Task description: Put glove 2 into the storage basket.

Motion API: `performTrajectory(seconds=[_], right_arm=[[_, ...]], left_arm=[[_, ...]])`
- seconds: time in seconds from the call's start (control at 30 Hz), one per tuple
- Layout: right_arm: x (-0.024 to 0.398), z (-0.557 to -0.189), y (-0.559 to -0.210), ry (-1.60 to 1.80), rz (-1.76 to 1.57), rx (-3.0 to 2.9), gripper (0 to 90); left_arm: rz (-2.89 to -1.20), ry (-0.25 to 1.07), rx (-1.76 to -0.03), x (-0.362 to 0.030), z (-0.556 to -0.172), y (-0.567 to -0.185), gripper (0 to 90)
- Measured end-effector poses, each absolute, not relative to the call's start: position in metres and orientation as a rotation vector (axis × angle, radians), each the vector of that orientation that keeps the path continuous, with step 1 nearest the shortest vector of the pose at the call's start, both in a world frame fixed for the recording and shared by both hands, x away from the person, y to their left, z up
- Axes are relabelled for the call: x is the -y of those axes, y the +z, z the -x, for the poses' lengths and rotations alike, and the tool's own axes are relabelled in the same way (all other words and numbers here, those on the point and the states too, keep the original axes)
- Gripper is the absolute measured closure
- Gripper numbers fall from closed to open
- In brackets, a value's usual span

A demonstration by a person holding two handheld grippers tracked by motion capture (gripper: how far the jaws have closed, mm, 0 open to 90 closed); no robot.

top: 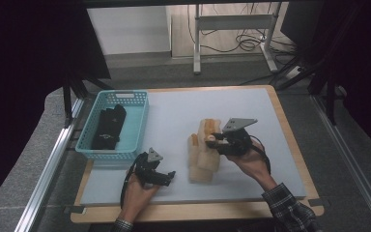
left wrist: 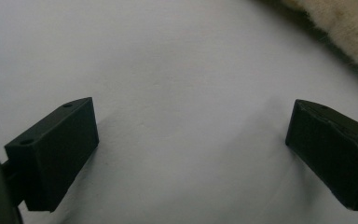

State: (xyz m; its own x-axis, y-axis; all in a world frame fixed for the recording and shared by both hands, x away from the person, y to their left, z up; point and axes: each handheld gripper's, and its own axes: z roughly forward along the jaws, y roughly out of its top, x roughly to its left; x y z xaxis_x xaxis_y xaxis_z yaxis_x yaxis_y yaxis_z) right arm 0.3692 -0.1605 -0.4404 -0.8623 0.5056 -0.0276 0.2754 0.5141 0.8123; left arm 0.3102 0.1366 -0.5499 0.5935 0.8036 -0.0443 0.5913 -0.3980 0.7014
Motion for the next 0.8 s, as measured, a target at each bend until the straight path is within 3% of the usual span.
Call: performTrajectory(seconds=[0.47,0.8], right_arm=[[0.127,-0.371,-0.489,1.177,-0.655,-2.613,58.6],[0.133,-0.372,-0.494,1.207,-0.722,-2.597,39.2]], left_arm=[[-2.135,0.397,-1.099,-0.137,-0.310,-0.550,2.7],[-2.138,0.397,-1.098,-0.137,-0.310,-0.550,2.7]])
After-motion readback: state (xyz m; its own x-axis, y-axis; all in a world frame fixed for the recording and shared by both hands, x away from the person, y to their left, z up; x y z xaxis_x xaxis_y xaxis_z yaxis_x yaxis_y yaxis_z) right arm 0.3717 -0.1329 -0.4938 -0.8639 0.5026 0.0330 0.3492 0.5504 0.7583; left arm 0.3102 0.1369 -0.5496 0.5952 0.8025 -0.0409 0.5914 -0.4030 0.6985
